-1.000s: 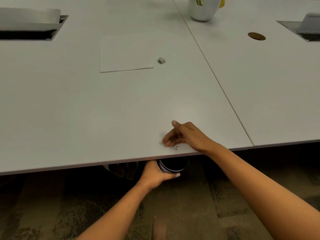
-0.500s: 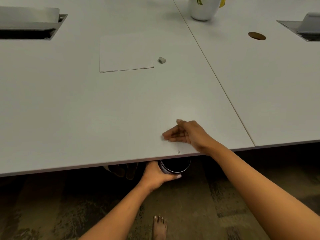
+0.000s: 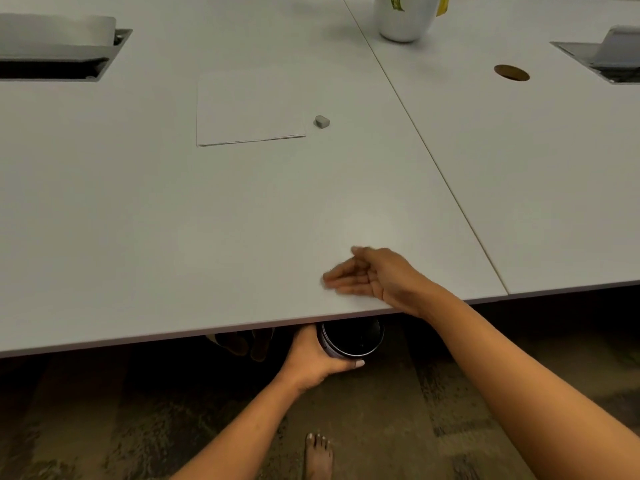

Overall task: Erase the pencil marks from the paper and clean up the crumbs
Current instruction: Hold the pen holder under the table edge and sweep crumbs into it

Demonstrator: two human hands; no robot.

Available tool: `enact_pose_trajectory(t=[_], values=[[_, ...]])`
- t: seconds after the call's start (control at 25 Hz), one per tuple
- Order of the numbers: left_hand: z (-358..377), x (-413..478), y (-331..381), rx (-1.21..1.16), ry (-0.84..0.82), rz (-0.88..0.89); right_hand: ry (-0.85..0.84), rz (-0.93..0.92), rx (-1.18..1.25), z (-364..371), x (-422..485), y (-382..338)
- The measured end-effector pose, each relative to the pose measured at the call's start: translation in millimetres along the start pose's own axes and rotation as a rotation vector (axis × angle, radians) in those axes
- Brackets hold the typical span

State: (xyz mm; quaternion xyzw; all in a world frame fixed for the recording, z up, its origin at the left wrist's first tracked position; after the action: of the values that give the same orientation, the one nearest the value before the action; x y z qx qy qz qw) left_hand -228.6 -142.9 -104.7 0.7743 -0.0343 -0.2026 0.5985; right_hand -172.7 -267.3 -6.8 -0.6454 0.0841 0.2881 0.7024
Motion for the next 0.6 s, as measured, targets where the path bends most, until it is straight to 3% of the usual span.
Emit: enact_pose_trajectory(t=[0.08, 0.16, 0.36, 0.44, 0.6], values=[[0, 0, 2, -0.008, -0.011, 0.012, -0.133, 0.116, -0.173, 8, -10, 4], [-1, 1, 3, -0.009, -0.012, 0.006, -0.161, 0.117, -0.194, 5, -9, -5], [-4, 3, -4, -0.005, 0.006, 0.005, 0.179, -0.077, 0.403, -42, 21, -27], [-4, 2, -6, 0.000, 0.013, 0.009, 0.086, 0.010, 0.287, -31, 24, -20], [-5, 1, -4, -0.009, 0.013, 0.024, -0.246, 0.302, -0.276, 9, 9, -1]])
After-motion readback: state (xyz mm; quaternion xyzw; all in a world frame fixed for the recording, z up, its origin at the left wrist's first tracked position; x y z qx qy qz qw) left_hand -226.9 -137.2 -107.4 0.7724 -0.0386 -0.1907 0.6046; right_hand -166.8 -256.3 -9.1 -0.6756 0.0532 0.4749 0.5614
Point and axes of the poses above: each hand's wrist, its own x-axis towards the middle knuckle, its own z-axis out of the palm, y = z × x, the point moved 4 cm from there along x, towards the middle knuckle
